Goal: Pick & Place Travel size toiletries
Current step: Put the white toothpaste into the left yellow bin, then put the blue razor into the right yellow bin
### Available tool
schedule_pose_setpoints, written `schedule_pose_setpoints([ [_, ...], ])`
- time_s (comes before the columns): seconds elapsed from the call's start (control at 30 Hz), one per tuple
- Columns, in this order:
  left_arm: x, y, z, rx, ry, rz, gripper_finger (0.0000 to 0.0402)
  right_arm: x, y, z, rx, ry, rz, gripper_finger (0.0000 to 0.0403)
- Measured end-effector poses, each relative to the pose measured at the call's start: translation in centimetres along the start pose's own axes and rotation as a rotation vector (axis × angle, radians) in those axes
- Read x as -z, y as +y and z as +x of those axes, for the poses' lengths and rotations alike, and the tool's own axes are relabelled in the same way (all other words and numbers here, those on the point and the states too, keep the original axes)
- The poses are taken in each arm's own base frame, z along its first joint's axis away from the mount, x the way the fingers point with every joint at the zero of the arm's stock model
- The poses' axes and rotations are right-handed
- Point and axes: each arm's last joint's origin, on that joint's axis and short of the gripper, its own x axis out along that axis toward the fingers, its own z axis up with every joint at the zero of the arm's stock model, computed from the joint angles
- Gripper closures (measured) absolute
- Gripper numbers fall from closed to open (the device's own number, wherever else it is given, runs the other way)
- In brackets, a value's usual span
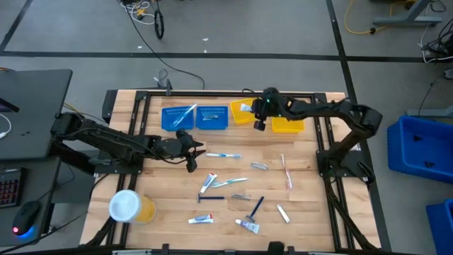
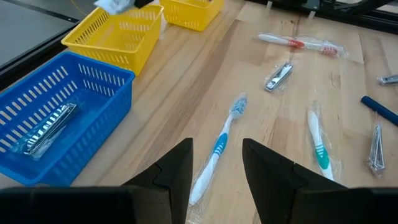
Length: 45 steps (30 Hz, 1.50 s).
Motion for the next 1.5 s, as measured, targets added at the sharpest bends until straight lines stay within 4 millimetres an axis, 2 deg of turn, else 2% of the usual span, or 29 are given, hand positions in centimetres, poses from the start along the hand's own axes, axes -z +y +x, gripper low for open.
schedule_pose_setpoints([
  [0.17, 0.0, 0.0, 0.0, 0.000, 0.000, 0.000, 0.0255, 1.3, -0.4, 1.8, -0.005, 0.044, 0.050, 0.0313],
  [0.27, 0.0, 0.0, 0.0, 0.000, 0.000, 0.000, 0.0255, 1.9, -0.3, 2.6, -0.016, 0.073, 0.048, 0.0303],
  [0.63, 0.0, 0.0, 0.0, 0.000, 0.000, 0.001, 0.0255, 1.7, -0.3, 3.0, -0.002, 0.041, 0.047, 0.0186],
  [0.73, 0.0, 0.0, 0.0, 0.000, 0.000, 0.000, 0.0255, 1.1, -0.3, 2.4, 0.015, 0.020, 0.039, 0.0163],
  [0.9, 0.0, 0.0, 0.0, 0.000, 0.000, 0.009, 0.0255, -0.6, 0.5, -0.3, 0.082, 0.001, 0.001, 0.0146],
  [1.17, 0.0, 0.0, 0.0, -0.003, -0.002, -0.001, 0.0255, -2.9, 4.2, -4.8, -0.083, -0.062, 0.118, 0.0153],
  [1.33, 0.0, 0.0, 0.0, -0.003, -0.002, -0.002, 0.0255, -3.4, 7.4, -6.2, -0.172, -0.032, 0.148, 0.0168],
  [1.5, 0.0, 0.0, 0.0, -0.001, -0.002, -0.003, 0.0255, -3.4, 11.5, -7.3, -0.280, 0.019, 0.126, 0.0173],
])
